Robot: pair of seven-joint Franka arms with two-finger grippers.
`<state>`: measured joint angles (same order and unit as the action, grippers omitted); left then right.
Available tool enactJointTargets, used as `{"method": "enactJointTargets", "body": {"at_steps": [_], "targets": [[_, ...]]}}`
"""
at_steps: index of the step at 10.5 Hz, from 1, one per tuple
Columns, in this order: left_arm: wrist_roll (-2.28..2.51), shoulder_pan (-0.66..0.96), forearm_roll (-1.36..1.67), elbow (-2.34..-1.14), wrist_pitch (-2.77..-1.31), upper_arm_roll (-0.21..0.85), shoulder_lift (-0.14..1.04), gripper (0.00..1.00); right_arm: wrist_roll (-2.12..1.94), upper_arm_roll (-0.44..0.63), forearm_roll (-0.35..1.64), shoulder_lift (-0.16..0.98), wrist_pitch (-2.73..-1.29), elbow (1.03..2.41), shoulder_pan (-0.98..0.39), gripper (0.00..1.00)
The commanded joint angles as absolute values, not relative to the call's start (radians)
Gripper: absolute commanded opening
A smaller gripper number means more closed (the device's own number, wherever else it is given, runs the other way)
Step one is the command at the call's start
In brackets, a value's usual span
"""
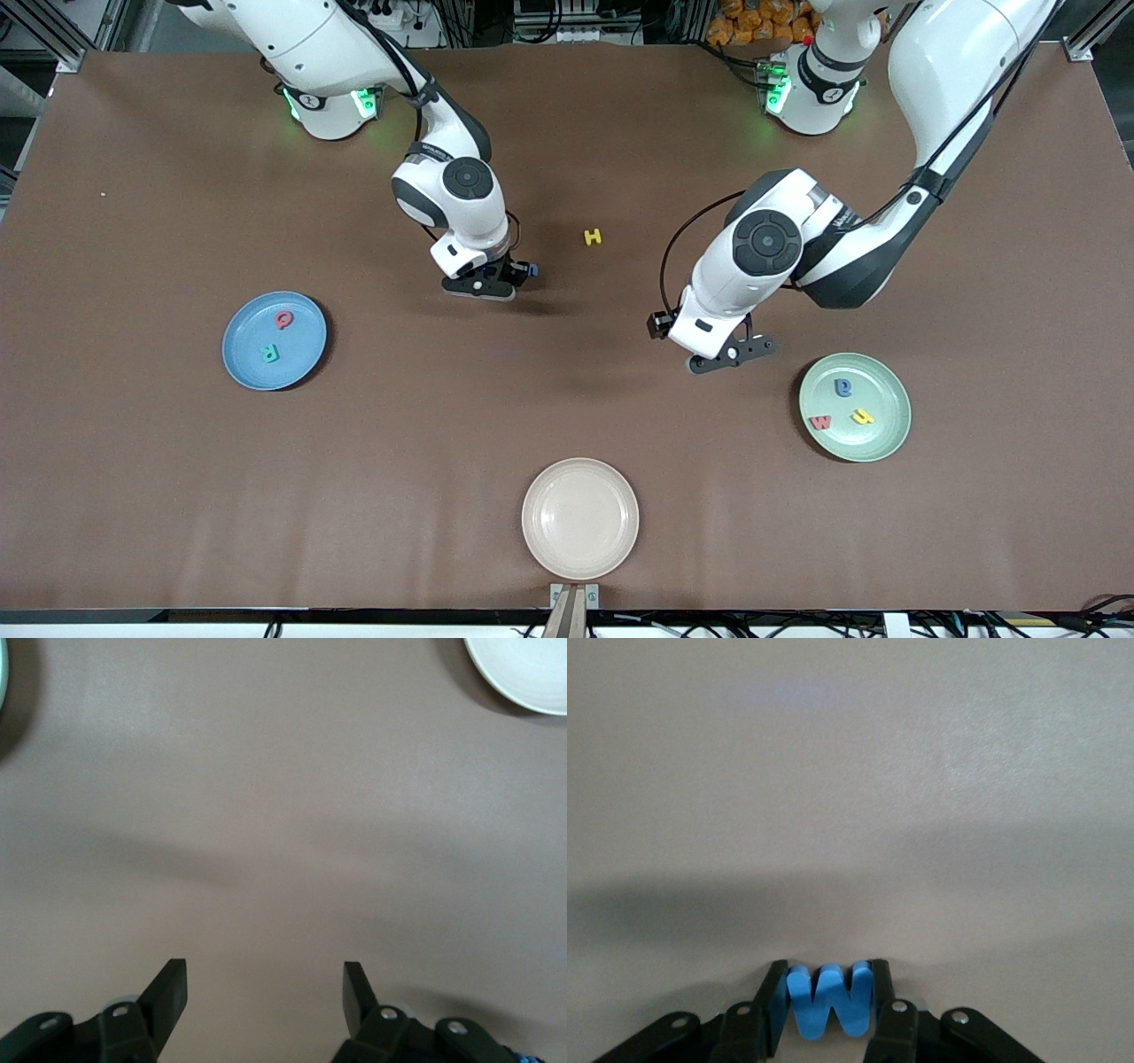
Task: Sort uppercase to blue plate, lowercase to green plate
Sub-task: 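Carry the W toward the blue plate while the left gripper reaches the H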
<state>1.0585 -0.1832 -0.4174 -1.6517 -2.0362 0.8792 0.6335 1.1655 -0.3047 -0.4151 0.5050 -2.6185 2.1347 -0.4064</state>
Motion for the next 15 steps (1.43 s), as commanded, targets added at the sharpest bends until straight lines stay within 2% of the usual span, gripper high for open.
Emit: {"method": "enactJointTargets", "body": {"at_steps": [1, 5, 8, 11, 12, 15], "targets": [[1.101, -0.155, -0.396, -1.644, -2.023, 0.877, 0.641, 0.79, 1.154, -0.314, -0.423, 0.511, -2.609, 2.122, -0.387, 0.28], [1.183, -0.085, -0.397, -1.637, -2.031, 0.864, 0.666, 0.79, 1.002, -0.319, -0.422, 0.497, -2.565, 2.115, -0.319, 0.27], [1.268, 0.018, -0.394, -1.609, -2.036, 0.79, 0.675, 0.78, 0.809, -0.319, -0.417, 0.477, -2.519, 2.112, -0.252, 0.27], [1.493, 0.093, -0.394, -1.589, -2.036, 0.784, 0.707, 0.77, 0.492, -0.307, -0.202, 0.465, -2.386, 2.05, -0.196, 0.24], [1.572, 0.109, -0.394, -1.589, -2.036, 0.784, 0.715, 0.77, 0.372, -0.279, -0.139, 0.459, -2.326, 2.021, -0.186, 0.24], [1.776, 0.184, -0.373, -1.569, -2.051, 0.772, 0.747, 0.77, 0.043, -0.125, -0.126, 0.439, -2.299, 2.009, -0.186, 0.24]]}}
